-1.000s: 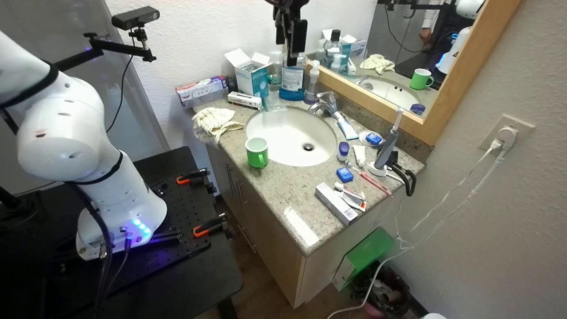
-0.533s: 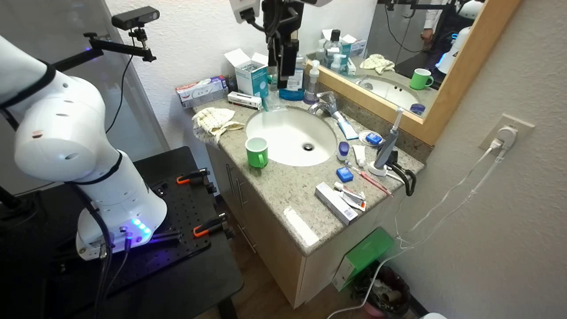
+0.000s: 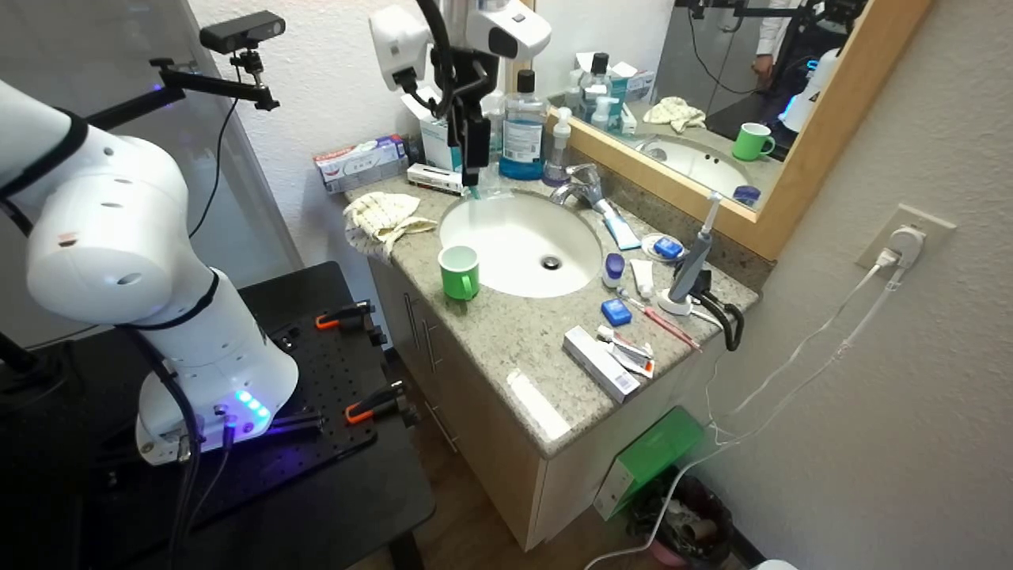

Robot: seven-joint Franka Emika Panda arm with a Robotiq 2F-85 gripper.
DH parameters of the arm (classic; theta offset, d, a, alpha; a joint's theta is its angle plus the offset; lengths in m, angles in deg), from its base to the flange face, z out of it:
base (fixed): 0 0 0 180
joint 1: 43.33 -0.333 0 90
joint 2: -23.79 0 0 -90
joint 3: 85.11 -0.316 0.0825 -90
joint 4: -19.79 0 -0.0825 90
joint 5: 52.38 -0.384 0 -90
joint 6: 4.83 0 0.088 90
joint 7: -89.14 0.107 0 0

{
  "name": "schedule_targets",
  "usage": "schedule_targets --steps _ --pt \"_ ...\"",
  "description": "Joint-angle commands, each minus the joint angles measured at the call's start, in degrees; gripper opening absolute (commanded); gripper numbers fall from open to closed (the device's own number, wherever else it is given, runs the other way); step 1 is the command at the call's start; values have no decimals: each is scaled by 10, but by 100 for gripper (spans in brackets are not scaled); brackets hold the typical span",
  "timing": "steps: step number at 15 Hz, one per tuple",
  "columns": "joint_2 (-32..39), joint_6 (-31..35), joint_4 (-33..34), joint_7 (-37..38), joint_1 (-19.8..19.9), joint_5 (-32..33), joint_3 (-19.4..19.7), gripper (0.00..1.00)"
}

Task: Put the mug in the sink, put some water in it, and then close the tap

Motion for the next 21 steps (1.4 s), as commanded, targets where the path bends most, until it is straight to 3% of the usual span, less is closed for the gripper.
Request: schedule_targets --steps 1,4,7,12,21 --pt "-5 70 -44 17 0 -16 -5 100" --pt "23 157 -65 19 -5 -31 -8 100" --pt "50 201 -72 33 -7 -29 -16 100" --pt "56 204 -86 43 -7 -27 -16 100" --pt "100 217 -95 25 -14 -84 -3 100"
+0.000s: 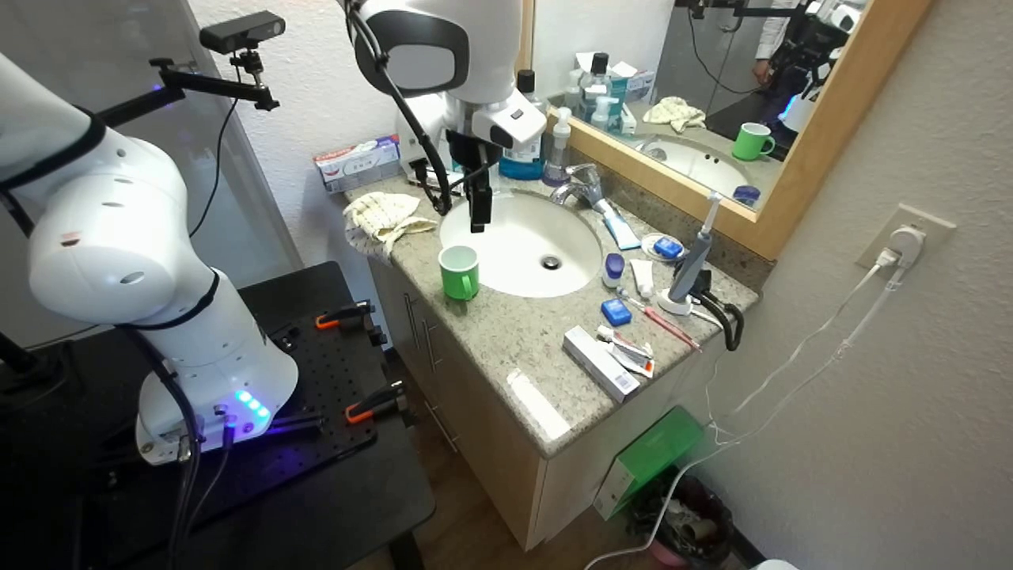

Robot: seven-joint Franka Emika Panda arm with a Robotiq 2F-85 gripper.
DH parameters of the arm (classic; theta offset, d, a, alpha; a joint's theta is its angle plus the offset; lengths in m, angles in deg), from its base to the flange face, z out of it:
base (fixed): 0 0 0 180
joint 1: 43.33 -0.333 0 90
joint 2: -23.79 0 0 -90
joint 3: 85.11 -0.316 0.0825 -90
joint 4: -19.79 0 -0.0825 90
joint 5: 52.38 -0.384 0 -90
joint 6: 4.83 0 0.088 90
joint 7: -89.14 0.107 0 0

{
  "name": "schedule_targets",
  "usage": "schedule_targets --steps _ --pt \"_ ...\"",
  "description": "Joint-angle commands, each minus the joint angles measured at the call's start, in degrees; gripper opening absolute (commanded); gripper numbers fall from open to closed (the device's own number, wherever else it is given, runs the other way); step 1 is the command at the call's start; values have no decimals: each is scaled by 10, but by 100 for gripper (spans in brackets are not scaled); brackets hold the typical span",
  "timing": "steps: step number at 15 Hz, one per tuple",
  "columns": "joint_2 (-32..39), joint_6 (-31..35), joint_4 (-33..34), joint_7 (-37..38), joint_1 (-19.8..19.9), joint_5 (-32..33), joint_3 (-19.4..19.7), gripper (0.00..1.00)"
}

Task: Put the mug in the sink, put some water in it, and then close the tap

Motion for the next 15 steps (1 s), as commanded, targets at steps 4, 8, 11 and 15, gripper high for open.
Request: schedule_targets --steps 4,8,11,15 --pt "31 17 -8 1 0 -27 11 100" --pt "33 -13 -9 43 16 28 1 100" --pt "41 -3 -5 22 9 19 9 100" --pt "41 -4 -5 22 10 20 9 100"
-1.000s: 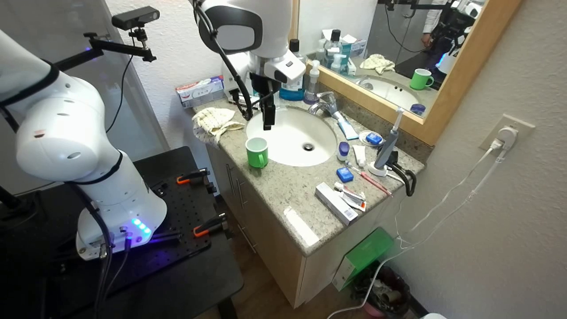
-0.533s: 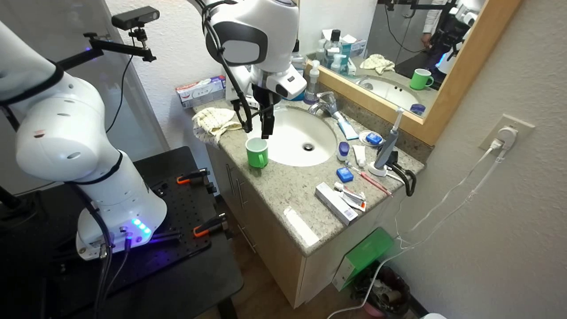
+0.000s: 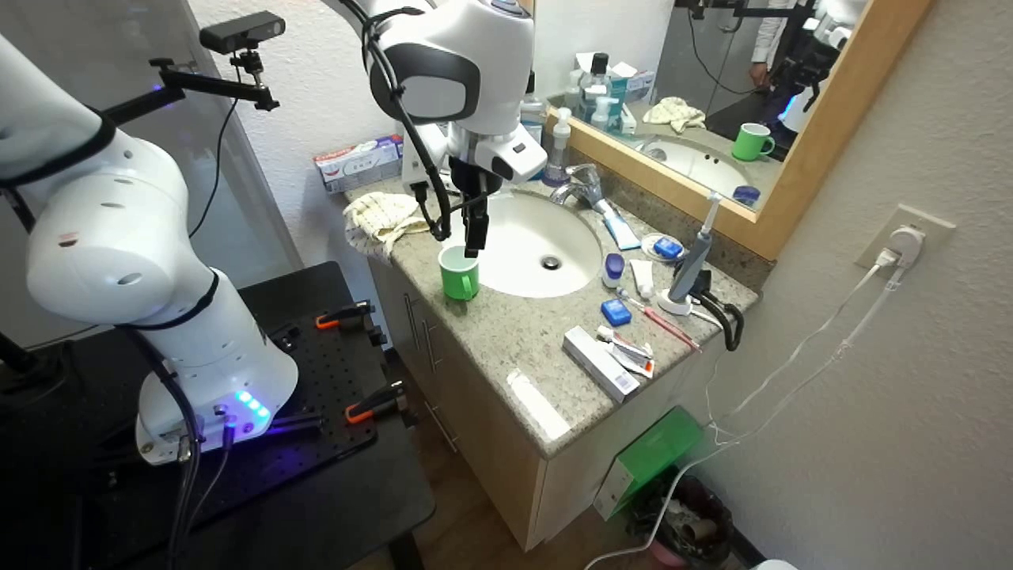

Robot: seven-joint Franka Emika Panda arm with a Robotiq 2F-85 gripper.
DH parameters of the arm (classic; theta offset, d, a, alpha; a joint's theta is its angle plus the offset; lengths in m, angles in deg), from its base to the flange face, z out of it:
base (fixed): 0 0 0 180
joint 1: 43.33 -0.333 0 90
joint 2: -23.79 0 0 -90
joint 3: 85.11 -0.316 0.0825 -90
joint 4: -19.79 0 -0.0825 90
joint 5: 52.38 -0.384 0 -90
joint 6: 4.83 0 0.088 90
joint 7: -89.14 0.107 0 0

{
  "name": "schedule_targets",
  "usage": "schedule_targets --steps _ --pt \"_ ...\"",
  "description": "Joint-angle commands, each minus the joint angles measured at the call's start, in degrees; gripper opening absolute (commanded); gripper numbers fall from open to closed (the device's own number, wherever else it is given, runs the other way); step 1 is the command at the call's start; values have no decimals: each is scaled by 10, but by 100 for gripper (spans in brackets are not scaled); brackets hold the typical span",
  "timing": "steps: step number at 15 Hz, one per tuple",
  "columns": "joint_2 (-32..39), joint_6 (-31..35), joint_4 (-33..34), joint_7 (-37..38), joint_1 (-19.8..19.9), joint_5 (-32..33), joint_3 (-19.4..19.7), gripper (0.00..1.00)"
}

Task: Put the mug in the sink, put some water in it, and then close the tap

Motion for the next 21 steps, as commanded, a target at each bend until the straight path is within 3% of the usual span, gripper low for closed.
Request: schedule_targets --steps 1,21 --pt "0 -1 1 0 1 0 0 100" --pt "46 20 -28 22 14 29 0 100"
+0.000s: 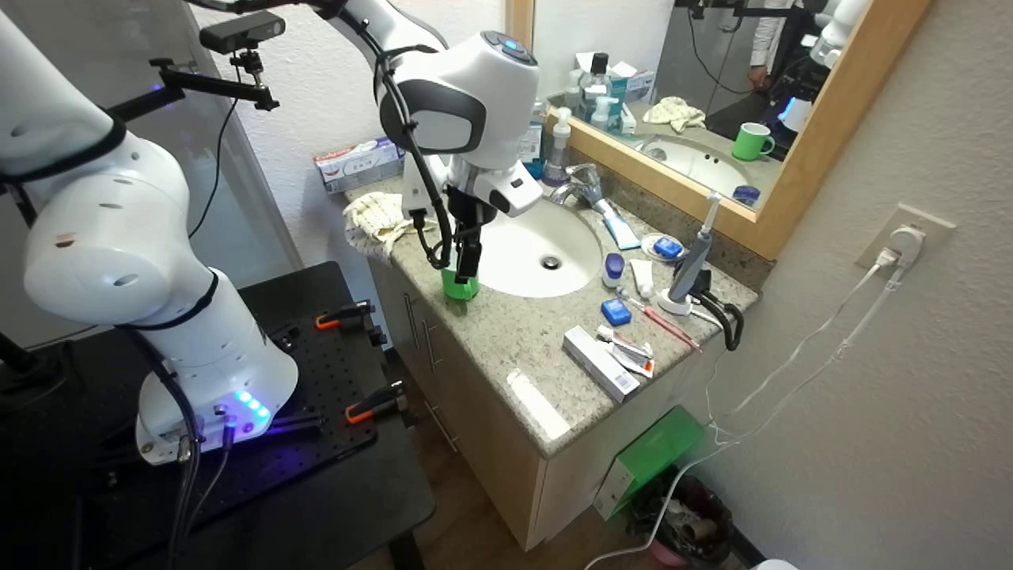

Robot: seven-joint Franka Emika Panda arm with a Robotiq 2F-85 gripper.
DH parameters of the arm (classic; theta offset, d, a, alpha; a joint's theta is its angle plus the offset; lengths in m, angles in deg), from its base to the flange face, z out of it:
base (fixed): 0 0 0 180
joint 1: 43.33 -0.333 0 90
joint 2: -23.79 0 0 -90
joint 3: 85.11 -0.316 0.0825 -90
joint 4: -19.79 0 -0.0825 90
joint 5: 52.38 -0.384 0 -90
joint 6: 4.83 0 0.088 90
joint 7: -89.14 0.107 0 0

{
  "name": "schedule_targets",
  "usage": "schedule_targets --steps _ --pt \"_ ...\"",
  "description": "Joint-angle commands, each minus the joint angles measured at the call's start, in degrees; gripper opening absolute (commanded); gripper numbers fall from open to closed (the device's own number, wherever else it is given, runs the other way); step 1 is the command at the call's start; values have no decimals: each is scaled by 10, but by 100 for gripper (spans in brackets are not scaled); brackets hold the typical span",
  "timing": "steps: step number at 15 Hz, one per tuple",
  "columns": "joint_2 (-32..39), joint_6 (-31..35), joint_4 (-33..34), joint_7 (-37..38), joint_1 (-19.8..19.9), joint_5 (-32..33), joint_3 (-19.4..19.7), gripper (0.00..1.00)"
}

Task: Put the mug in the sink, put some water in it, and then close the tap

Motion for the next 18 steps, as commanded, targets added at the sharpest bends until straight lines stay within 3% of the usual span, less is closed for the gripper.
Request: schedule_targets --steps 1,4,12,14,16,17,18 --pt "0 22 -20 23 0 18 -6 100" --pt "9 42 -32 20 -4 20 -10 100" --pt "20 182 -93 11 -20 2 -16 100" --pt "38 194 -81 12 -20 4 -17 100" --pt "41 203 -82 12 -21 4 -17 95" --pt "43 206 -81 12 -21 6 -17 78" --pt "45 209 -81 13 -22 7 -17 71"
